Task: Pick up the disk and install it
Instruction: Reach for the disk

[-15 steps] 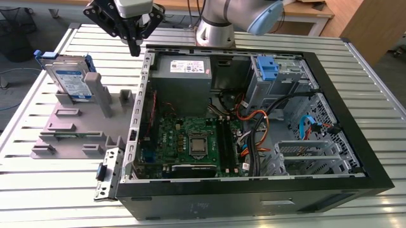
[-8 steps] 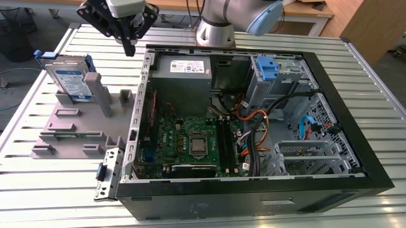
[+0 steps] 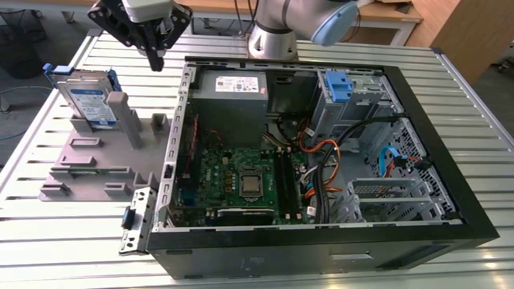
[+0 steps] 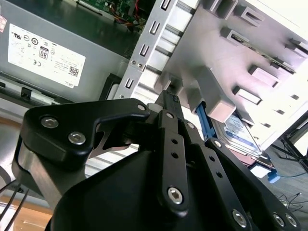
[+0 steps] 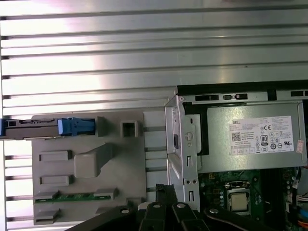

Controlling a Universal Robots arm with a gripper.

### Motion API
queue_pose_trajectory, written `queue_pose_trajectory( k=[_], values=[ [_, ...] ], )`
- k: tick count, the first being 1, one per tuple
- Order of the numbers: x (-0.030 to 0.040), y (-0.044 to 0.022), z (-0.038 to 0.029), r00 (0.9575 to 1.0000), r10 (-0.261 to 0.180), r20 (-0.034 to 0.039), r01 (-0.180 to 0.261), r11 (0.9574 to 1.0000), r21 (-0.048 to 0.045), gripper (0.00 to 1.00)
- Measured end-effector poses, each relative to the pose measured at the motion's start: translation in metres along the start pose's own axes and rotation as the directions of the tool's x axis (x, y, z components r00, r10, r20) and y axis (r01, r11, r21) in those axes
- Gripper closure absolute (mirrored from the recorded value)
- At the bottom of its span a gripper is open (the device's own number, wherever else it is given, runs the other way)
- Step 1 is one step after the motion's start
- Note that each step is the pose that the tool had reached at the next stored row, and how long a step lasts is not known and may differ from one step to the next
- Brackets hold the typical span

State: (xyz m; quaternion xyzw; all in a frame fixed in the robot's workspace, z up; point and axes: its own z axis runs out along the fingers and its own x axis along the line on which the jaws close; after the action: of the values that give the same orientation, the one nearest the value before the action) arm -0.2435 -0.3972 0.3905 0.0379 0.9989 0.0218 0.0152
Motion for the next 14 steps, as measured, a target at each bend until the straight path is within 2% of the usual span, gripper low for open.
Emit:
queue_pose_trajectory(
  k=[7, 14],
  values=[
    [0.0140, 0.0020, 0.0011, 1.0000, 0.000, 0.0000, 0.000, 1.0000, 0.0000, 0.89],
    [0.0160, 0.0020, 0.0011, 1.0000, 0.000, 0.0000, 0.000, 1.0000, 0.0001, 0.89]
  ],
)
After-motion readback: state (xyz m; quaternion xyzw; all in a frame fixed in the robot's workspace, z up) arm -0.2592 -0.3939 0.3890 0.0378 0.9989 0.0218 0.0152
